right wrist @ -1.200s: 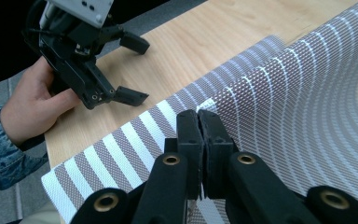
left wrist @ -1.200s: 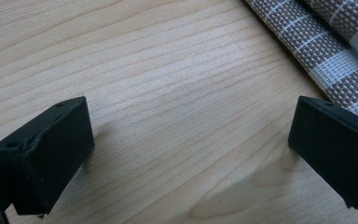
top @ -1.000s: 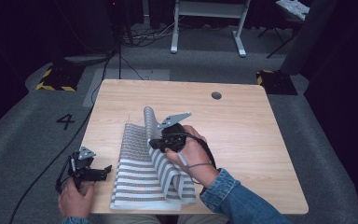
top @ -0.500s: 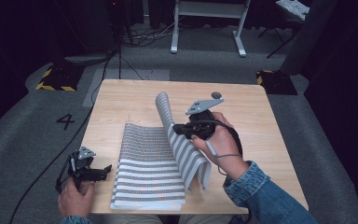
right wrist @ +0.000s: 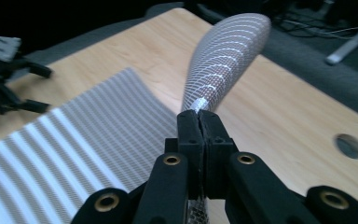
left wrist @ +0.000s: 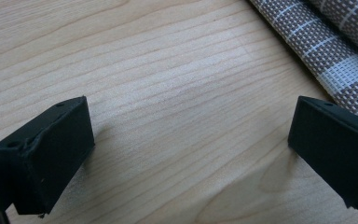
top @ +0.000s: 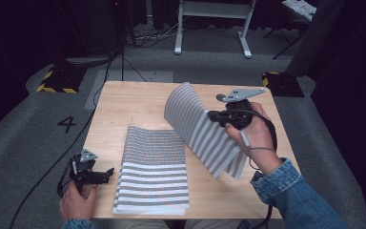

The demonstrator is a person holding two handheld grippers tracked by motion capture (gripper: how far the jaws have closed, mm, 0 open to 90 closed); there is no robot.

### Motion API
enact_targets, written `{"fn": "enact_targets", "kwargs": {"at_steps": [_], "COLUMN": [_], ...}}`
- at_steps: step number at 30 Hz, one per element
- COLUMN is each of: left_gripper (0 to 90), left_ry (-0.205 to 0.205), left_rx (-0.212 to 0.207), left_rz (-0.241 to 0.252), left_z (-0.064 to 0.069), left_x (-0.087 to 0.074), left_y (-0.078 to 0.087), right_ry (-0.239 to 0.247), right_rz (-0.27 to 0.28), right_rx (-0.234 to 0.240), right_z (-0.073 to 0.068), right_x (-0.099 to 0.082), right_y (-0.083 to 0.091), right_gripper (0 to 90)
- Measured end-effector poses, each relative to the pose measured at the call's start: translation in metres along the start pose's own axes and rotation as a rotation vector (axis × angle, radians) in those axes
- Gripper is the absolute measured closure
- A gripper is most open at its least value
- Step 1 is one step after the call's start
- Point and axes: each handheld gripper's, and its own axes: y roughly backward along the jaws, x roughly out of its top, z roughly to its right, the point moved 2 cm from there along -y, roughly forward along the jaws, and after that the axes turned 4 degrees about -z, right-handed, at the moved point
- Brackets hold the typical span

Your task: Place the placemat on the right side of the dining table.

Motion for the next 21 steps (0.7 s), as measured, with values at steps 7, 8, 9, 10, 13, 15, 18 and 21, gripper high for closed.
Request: {"fn": "enact_targets", "kwargs": {"at_steps": [7,8,9,10,13,15,18,21], "left_gripper": [0.3,0.3,0.3,0.3,0.3,0.2,0.2,0.2], "left_ry": [0.002,0.002,0.003,0.003,0.005,0.005,0.007,0.005], "left_rx": [0.002,0.002,0.0,0.0,0.004,0.004,0.009,0.006], "left_rz": [0.0,0.0,0.001,0.001,0.001,0.001,0.0,0.001], "left_z": [0.0,0.0,0.0,0.0,0.0,0.0,0.001,0.001], "left_x": [0.0,0.0,0.0,0.0,0.0,-0.001,-0.001,-0.001], "left_y": [0.0,0.0,0.0,0.0,0.0,0.0,0.001,0.001], "right_ry": [-0.019,-0.03,-0.035,-0.035,-0.056,-0.065,-0.081,-0.091], "right_rz": [-0.016,-0.018,-0.019,-0.019,-0.018,-0.019,-0.022,-0.033], "right_rx": [-0.112,-0.127,-0.14,-0.14,-0.188,-0.204,-0.24,-0.296], "right_z": [0.04,0.044,0.049,0.049,0.066,0.07,0.084,0.102], "right_x": [-0.008,-0.009,-0.01,-0.01,-0.014,-0.015,-0.02,-0.028], "right_y": [0.017,0.019,0.022,0.022,0.03,0.032,0.038,0.044], "right_gripper": [88.8,88.9,88.9,88.9,88.9,88.9,88.9,88.9]}}
